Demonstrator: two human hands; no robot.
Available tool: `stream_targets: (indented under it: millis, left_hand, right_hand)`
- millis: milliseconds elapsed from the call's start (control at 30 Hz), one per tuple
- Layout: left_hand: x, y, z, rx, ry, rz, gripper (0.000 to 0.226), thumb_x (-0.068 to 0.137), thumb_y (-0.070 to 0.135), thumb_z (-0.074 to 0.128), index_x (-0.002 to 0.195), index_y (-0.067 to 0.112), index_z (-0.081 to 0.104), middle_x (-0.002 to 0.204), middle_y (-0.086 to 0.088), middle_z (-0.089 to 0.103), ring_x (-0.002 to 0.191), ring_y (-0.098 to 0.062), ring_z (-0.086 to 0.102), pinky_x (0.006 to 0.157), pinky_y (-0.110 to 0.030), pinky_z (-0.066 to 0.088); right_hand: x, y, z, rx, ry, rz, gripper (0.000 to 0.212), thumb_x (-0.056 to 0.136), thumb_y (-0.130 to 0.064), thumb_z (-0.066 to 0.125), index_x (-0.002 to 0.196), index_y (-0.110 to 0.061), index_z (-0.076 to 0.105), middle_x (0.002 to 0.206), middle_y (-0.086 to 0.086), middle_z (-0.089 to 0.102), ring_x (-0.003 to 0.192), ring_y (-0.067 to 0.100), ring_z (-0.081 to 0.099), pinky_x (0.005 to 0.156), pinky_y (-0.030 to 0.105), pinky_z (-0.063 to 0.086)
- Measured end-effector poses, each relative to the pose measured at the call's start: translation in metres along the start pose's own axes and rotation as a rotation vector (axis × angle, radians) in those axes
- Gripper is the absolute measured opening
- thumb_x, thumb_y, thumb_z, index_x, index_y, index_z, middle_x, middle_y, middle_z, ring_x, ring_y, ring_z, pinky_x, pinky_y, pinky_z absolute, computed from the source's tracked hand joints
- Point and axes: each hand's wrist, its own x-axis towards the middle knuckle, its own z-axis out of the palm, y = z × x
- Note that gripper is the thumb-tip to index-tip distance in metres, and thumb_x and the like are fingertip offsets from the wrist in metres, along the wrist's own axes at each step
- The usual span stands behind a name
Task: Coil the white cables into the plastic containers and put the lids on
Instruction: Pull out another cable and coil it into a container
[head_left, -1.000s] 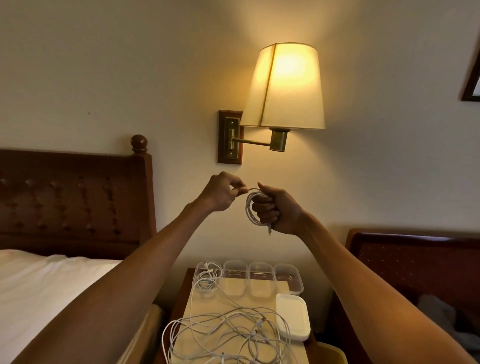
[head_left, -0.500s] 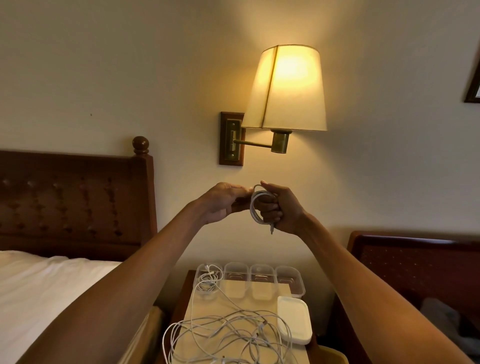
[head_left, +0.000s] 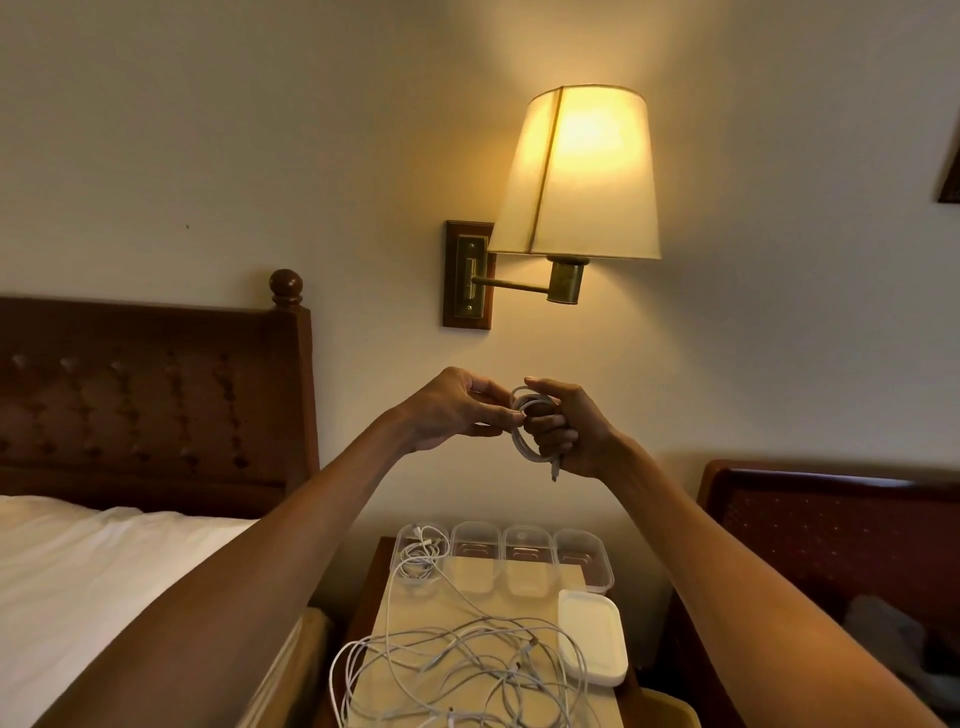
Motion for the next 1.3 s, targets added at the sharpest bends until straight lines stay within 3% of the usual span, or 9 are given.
stream_targets:
  millis: [300, 367, 533, 667, 767, 900, 967, 1133, 1300]
  left_hand:
    - [0.005, -0.001, 0.004, 0.180, 0.152, 0.086, 0.018, 0.087, 0.006, 0.071, 0.103, -0.001, 0.070, 0.094, -0.017, 0.074, 0.089, -0.027, 0.073, 0.086, -0.038, 0.060]
    - [0.008, -0.001, 0.006, 0.127, 0.174, 0.069, 0.022, 0.086, 0.006, 0.072, 0.107, 0.001, 0.067, 0.096, -0.018, 0.073, 0.091, -0.027, 0.072, 0.088, -0.039, 0.059]
    - [0.015, 0.002, 0.010, -0.244, 0.113, -0.050, 0.061, 0.085, 0.003, 0.073, 0.133, 0.025, 0.041, 0.113, -0.025, 0.067, 0.106, -0.034, 0.068, 0.096, -0.039, 0.052]
    - [0.011, -0.003, 0.014, -0.398, -0.026, 0.010, 0.040, 0.091, -0.003, 0.061, 0.123, 0.019, 0.052, 0.096, -0.016, 0.068, 0.098, -0.029, 0.064, 0.101, -0.042, 0.047]
    - [0.010, -0.003, 0.020, -0.391, -0.064, 0.015, 0.035, 0.089, -0.007, 0.061, 0.119, 0.011, 0.061, 0.102, -0.012, 0.068, 0.101, -0.027, 0.064, 0.100, -0.039, 0.048]
    - [0.012, -0.004, 0.029, -0.201, 0.087, 0.123, 0.029, 0.083, 0.005, 0.075, 0.111, 0.012, 0.069, 0.103, -0.017, 0.072, 0.102, -0.031, 0.068, 0.096, -0.038, 0.053]
    - [0.014, -0.005, 0.031, -0.046, 0.230, 0.190, 0.023, 0.084, 0.015, 0.076, 0.107, 0.013, 0.074, 0.102, -0.011, 0.074, 0.100, -0.025, 0.069, 0.091, -0.035, 0.055]
    - [0.021, -0.008, 0.032, 0.407, 0.602, 0.333, 0.020, 0.089, 0.021, 0.072, 0.108, 0.015, 0.076, 0.106, -0.001, 0.066, 0.094, -0.011, 0.061, 0.072, -0.009, 0.047]
    - [0.017, -0.010, 0.032, 0.499, 0.637, 0.467, 0.011, 0.097, 0.015, 0.062, 0.103, 0.010, 0.069, 0.095, -0.002, 0.073, 0.083, -0.005, 0.065, 0.072, -0.005, 0.050]
  right_hand:
    - [0.005, 0.002, 0.005, -0.070, 0.182, -0.096, 0.042, 0.097, -0.045, 0.051, 0.084, -0.007, 0.060, 0.057, 0.001, 0.048, 0.043, 0.008, 0.045, 0.045, 0.015, 0.044]
    - [0.006, 0.001, 0.006, -0.100, 0.271, -0.172, 0.044, 0.095, -0.046, 0.054, 0.080, -0.006, 0.060, 0.057, 0.002, 0.052, 0.045, 0.010, 0.049, 0.048, 0.017, 0.048]
    - [0.014, 0.004, 0.006, -0.147, 0.528, -0.326, 0.047, 0.088, -0.049, 0.061, 0.068, -0.007, 0.057, 0.054, 0.003, 0.053, 0.045, 0.012, 0.050, 0.051, 0.022, 0.048]
    - [0.015, 0.009, -0.002, -0.106, 0.562, -0.353, 0.049, 0.089, -0.051, 0.058, 0.069, -0.007, 0.054, 0.056, 0.002, 0.045, 0.047, 0.011, 0.044, 0.052, 0.023, 0.042]
    - [0.015, 0.011, -0.006, -0.070, 0.507, -0.304, 0.052, 0.092, -0.053, 0.051, 0.079, -0.003, 0.053, 0.056, 0.003, 0.039, 0.047, 0.011, 0.039, 0.052, 0.023, 0.040]
    - [0.016, 0.009, -0.004, -0.067, 0.493, -0.292, 0.055, 0.093, -0.055, 0.047, 0.082, -0.001, 0.054, 0.055, 0.004, 0.041, 0.049, 0.013, 0.039, 0.056, 0.025, 0.041]
    - [0.014, 0.008, -0.003, -0.053, 0.485, -0.290, 0.053, 0.094, -0.053, 0.044, 0.079, -0.003, 0.052, 0.057, 0.004, 0.040, 0.051, 0.013, 0.038, 0.056, 0.025, 0.039]
    - [0.014, 0.008, 0.000, -0.085, 0.501, -0.334, 0.046, 0.097, -0.045, 0.045, 0.076, -0.004, 0.053, 0.064, 0.005, 0.046, 0.055, 0.014, 0.044, 0.059, 0.025, 0.043]
    - [0.017, 0.014, 0.001, -0.289, 0.537, -0.409, 0.047, 0.100, -0.042, 0.043, 0.071, -0.007, 0.055, 0.065, 0.006, 0.050, 0.055, 0.016, 0.048, 0.058, 0.027, 0.047]
